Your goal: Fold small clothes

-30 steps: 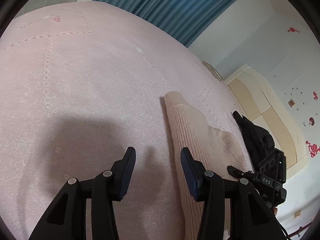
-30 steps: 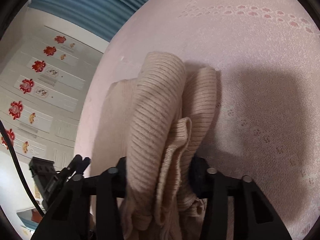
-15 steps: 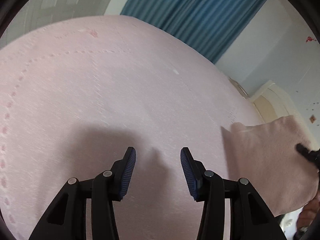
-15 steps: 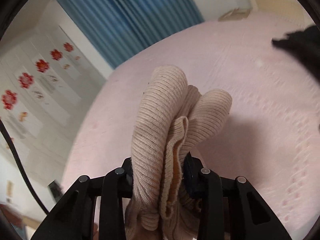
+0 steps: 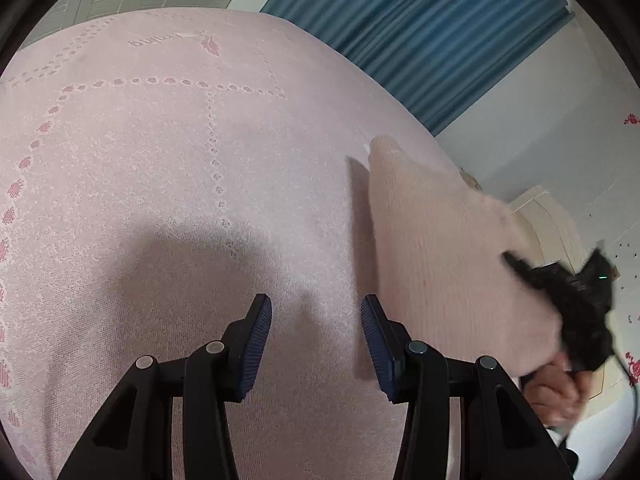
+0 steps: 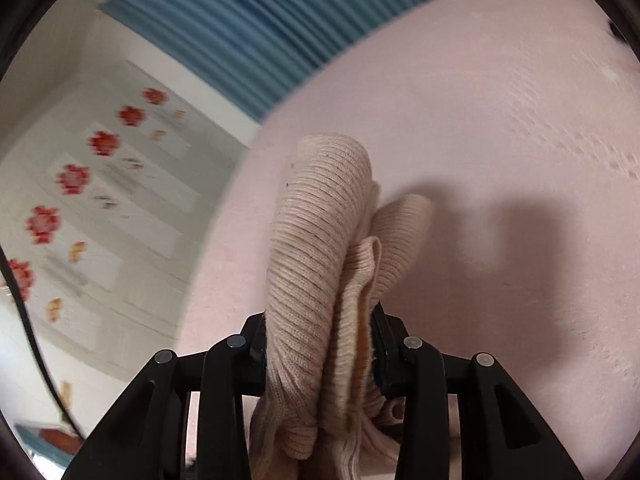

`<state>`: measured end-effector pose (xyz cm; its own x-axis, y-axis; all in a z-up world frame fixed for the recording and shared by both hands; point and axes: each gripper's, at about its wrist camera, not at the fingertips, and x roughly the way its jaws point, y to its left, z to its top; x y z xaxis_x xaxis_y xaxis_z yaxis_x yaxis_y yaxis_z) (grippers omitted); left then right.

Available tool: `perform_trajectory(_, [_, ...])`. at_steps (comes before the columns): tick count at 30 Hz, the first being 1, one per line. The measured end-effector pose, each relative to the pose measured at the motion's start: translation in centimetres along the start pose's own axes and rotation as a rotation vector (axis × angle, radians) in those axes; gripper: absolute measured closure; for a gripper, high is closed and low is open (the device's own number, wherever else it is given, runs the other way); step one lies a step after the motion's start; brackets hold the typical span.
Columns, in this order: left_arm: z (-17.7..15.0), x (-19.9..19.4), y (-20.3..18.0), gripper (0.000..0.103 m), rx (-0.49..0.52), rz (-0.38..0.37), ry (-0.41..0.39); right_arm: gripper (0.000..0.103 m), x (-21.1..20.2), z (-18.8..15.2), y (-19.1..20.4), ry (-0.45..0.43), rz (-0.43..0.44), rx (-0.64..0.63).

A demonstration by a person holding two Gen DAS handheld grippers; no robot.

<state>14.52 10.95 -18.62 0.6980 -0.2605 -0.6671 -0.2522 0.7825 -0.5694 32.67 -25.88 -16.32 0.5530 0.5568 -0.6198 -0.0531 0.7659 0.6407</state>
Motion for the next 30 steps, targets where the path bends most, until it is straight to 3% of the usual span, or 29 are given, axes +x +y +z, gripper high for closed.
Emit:
perform_trajectory(3, [-0.3, 0.7, -0.8, 0.059, 0.039, 0.009, 0.016, 0.063, 3.0, -0.2, -4.3, 0.06, -0.23, -0.044])
perform_trajectory(4, [-0.4, 0.9, -1.1, 0.059, 0.056, 0.014, 0.023, 0.063, 3.3, -0.2, -5.2, 0.065, -0.269, -0.065])
perform_trajectory(7, [-1.0, 1.9, -2.5, 0.059, 0.125, 0.006, 0.065, 0.056, 1.0, -0.6, -5.6, 0.026, -0.194, -0.078])
perform_trajectory(11, [-2.8, 3.6, -5.0, 0.059, 0.267, -0.012, 0.148, 0.056, -1.9, -2.8, -3.6, -0.034, -0.273, -0.235])
perform_trajectory(15, [-5.4, 4.8, -7.5, 0.059, 0.446, 0.033, 0.182, 0.056, -4.5, -4.6, -4.4, -0.073, -0.217, -0.266])
perform_trajectory(19, [-7.6, 5.2, -9.1, 0.059, 0.545, 0.106, 0.161, 0.056, -5.6, -6.5, -5.7, -0.072, -0.138, -0.203])
perform_trajectory(23, [-8.3, 5.8, -10.6, 0.06, 0.59, 0.176, 0.101, 0.056, -5.3, -6.0, -6.2, -0.06, -0.078, -0.176])
perform_trajectory(25, [-8.3, 5.9, -11.4, 0.07, 0.598, 0.181, 0.077, 0.057, -4.9, -5.7, -6.1, -0.059, -0.057, -0.178])
perform_trajectory(26, [-7.9, 5.8, -11.2, 0.081, 0.593, 0.186, 0.062, 0.058, -4.5, -5.6, -6.0, -0.055, -0.044, -0.179])
perform_trajectory(27, [-7.5, 5.5, -11.0, 0.084, 0.569, 0.181, 0.037, 0.064, -4.3, -5.6, -5.8, -0.052, -0.034, -0.181])
perform_trajectory(30, [-6.0, 4.4, -8.9, 0.089, 0.418, 0.079, 0.027, 0.097, -2.9, -5.4, -4.5, -0.005, -0.015, -0.251])
